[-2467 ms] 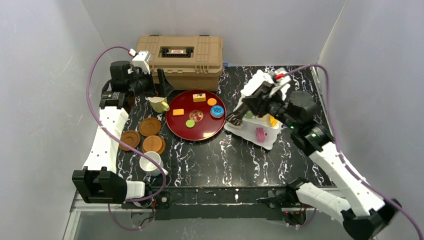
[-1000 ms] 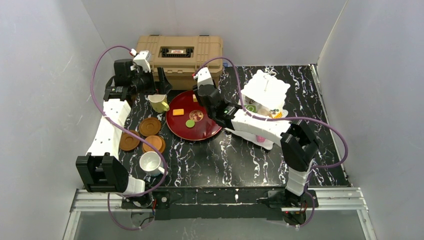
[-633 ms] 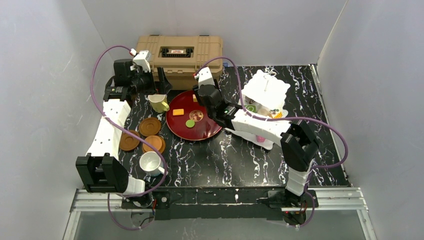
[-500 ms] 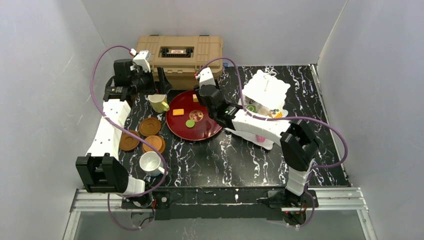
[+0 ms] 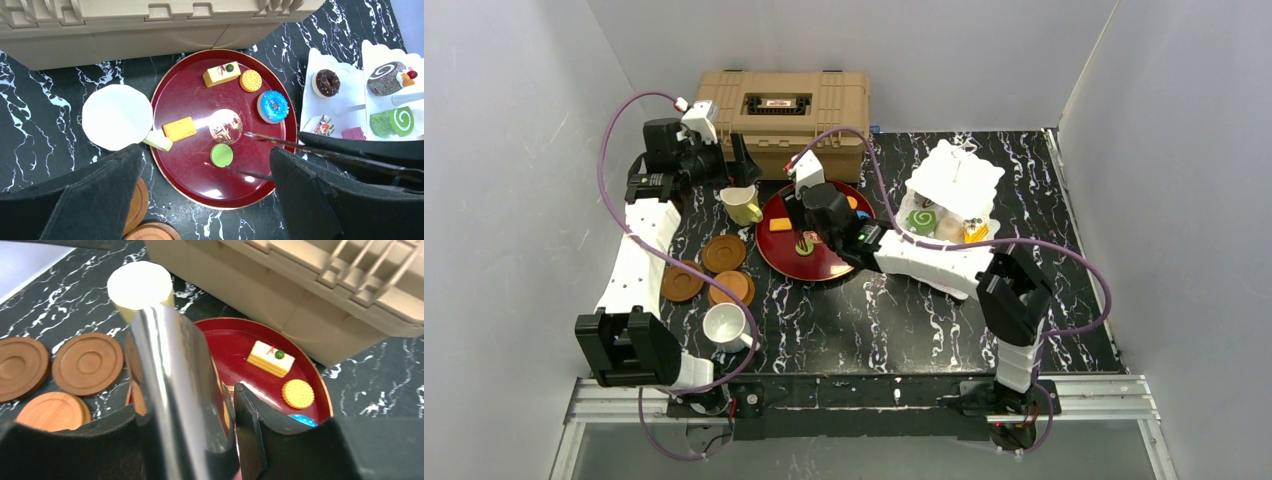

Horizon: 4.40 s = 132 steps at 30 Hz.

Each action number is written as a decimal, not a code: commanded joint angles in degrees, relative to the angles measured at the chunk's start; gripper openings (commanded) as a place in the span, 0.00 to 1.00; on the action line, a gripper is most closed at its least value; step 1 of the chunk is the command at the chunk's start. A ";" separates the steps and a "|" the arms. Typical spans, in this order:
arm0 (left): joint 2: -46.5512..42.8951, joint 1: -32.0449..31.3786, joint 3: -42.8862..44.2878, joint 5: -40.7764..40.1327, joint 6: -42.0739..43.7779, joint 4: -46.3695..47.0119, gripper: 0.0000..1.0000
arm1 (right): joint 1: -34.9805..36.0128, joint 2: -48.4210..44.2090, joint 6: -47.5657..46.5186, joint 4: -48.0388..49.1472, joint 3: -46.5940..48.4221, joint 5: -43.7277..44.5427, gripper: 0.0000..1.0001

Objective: Serve the afternoon tea
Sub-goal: Pick up the desert from the tray, then place the desert on the desert table.

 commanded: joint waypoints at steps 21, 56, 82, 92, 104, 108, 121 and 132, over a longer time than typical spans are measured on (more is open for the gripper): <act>-2.20 1.45 0.53 1.73 -0.16 -0.10 0.98 | -0.20 7.09 4.65 1.16 5.99 -4.19 0.57; -4.47 1.93 -1.77 0.85 0.39 -1.24 0.98 | -2.84 -23.15 -8.21 -21.60 15.02 6.53 0.24; -5.13 1.98 -2.13 3.83 -0.34 -0.96 0.98 | -6.19 -36.23 -14.56 -17.93 1.83 18.66 0.25; -4.95 1.94 -1.87 3.51 0.38 -1.32 0.98 | -7.05 -37.01 -14.51 -16.03 0.89 18.66 0.27; -5.37 2.02 -2.23 3.47 0.35 -1.41 0.98 | -7.15 -39.81 -13.04 -16.38 -0.05 18.51 0.28; -5.41 2.00 -2.38 3.47 0.29 -1.42 0.98 | -7.23 -39.39 -13.06 -15.93 -1.06 18.66 0.29; -5.49 1.98 -2.60 4.12 0.05 -1.28 0.98 | -7.76 -38.96 -12.98 -14.68 -1.78 17.66 0.50; -5.52 1.97 -2.26 3.77 0.11 -1.67 0.98 | -7.71 -38.34 -11.29 -15.03 0.29 11.34 0.49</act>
